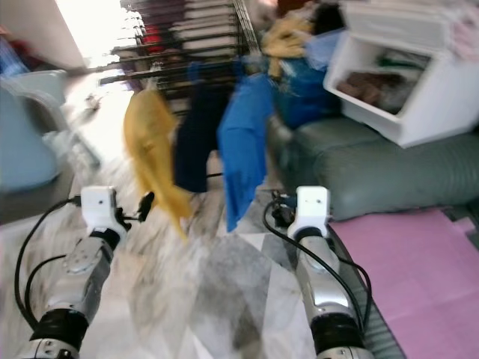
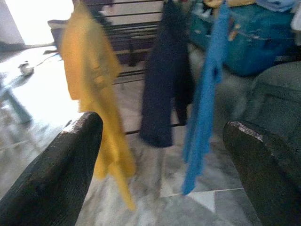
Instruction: Hang hanger
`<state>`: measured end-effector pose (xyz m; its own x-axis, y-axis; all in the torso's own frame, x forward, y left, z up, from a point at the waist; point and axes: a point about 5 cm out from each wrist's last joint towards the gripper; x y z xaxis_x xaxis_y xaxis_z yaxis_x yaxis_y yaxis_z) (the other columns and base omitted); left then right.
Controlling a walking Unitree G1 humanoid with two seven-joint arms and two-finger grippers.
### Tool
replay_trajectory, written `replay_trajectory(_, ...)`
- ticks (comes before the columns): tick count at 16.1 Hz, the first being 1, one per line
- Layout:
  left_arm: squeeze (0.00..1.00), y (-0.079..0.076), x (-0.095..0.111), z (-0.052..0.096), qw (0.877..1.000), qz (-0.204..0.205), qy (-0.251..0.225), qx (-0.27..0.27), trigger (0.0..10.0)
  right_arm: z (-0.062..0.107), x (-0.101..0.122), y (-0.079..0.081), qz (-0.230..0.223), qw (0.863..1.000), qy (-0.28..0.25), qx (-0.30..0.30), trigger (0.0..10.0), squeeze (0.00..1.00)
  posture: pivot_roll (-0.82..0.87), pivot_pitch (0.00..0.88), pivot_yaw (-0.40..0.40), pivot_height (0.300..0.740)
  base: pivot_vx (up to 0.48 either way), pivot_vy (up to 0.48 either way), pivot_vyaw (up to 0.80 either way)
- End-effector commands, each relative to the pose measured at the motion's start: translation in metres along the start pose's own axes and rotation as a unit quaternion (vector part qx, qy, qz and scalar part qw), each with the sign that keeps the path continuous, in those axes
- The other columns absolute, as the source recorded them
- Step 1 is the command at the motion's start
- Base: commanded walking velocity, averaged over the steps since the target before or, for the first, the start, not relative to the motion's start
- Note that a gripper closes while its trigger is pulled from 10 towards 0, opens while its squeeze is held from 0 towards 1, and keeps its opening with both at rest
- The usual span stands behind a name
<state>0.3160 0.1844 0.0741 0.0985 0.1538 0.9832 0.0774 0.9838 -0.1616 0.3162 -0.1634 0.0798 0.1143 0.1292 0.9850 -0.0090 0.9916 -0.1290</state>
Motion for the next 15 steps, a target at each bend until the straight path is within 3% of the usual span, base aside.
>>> replay_trajectory(1,0.0,-0.0041,0.0012,-0.0029,1.0,0.002,0.004,-0.008,10.0,-0.0012,0.0006,-0.0056,0.0,1.0,0.0,-0.01,10.0,0.0,-0.15,0.0,0.099,0.74,0.3,0.375,0.0)
replay_trajectory(5,0.0,-0.0037,0.0004,-0.004,1.0,0.002,0.006,-0.007,10.0,-0.0033,0.0015,-0.0045,-0.002,1.0,0.001,-0.01,10.0,0.0,-0.15,0.0,0.099,0.74,0.266,0.398,-0.67)
replay_trajectory(12,0.0,-0.0064,0.0032,-0.0071,1.0,-0.017,0.001,-0.011,10.0,-0.0067,0.002,-0.0023,-0.001,1.0,0.001,-0.009,10.0,0.0,-0.15,0.0,0.101,0.74,0.219,0.391,0.0)
replay_trajectory(15,0.0,-0.0062,0.0053,-0.0082,1.0,-0.018,-0.004,-0.017,10.0,-0.0073,0.0022,-0.0016,-0.001,1.0,0.0,-0.009,10.0,0.0,-0.15,0.0,0.102,0.74,0.0,0.0,0.0)
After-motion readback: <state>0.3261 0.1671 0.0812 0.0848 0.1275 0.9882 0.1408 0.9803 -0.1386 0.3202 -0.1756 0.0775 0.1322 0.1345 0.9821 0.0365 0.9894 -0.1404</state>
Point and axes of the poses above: a point about 5 cm out from each wrist's last joint towards the gripper, its own z axis pointing back from the gripper into the wrist, its own x axis along the axis of the wrist's last joint, y = z × x, and after that the axes turned 6 degrees about z, right-handed
